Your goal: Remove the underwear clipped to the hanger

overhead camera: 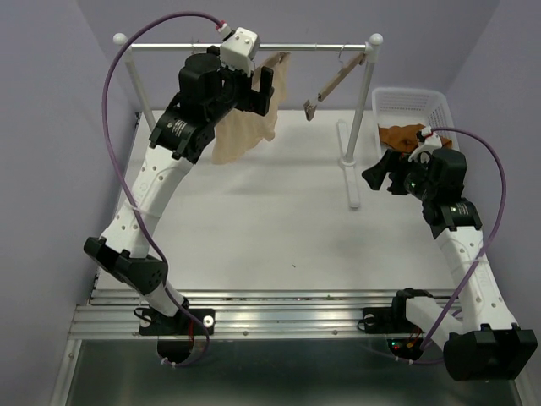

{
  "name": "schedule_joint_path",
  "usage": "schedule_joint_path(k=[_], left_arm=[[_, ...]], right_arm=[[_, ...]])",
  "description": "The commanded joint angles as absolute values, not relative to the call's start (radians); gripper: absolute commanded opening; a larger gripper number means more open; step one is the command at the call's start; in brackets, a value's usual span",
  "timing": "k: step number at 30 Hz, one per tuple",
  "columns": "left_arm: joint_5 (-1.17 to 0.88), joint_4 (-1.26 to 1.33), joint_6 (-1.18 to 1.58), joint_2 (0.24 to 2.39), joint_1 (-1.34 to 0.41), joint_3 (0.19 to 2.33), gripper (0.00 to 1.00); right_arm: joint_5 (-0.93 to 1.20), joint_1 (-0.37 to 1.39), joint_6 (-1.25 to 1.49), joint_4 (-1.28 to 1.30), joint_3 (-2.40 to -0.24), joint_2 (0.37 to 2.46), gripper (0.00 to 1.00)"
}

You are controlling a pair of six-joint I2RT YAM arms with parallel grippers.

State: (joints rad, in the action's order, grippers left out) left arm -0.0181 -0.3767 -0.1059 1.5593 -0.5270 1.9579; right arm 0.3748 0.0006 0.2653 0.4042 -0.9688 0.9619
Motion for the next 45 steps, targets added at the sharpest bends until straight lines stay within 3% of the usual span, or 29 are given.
schedule_joint_path(k=[1,8,31,39,45], left_arm=[[-0.092,-0.391,-0.164,1.595,-0.491,2.077,0.99],[-0.077,-0.414,-0.169,1.713,-0.449,2.148,0.99],[-0.040,-0.380,-0.212,1.819,-0.426,2.160,0.96],[-0.054,-0.379,-0.206,1.825,-0.425,2.163,0.82],[-0.071,-0.362,-0.196,1.815,-0.425,2.143,0.65]], right_arm=[[0.399,0.000,0.253,0.387,-0.965,0.948,1.00],[0.400,0.000,0.250,0.387,-0.968,0.954,1.00],[0.413,0.000,0.250,0.396,-0.963,0.943,1.00],[0.390,0.000,0.253,0.400,-0.965,0.953,1.00],[0.387,0.000,0.255,0.399,-0.968,0.954,1.00]])
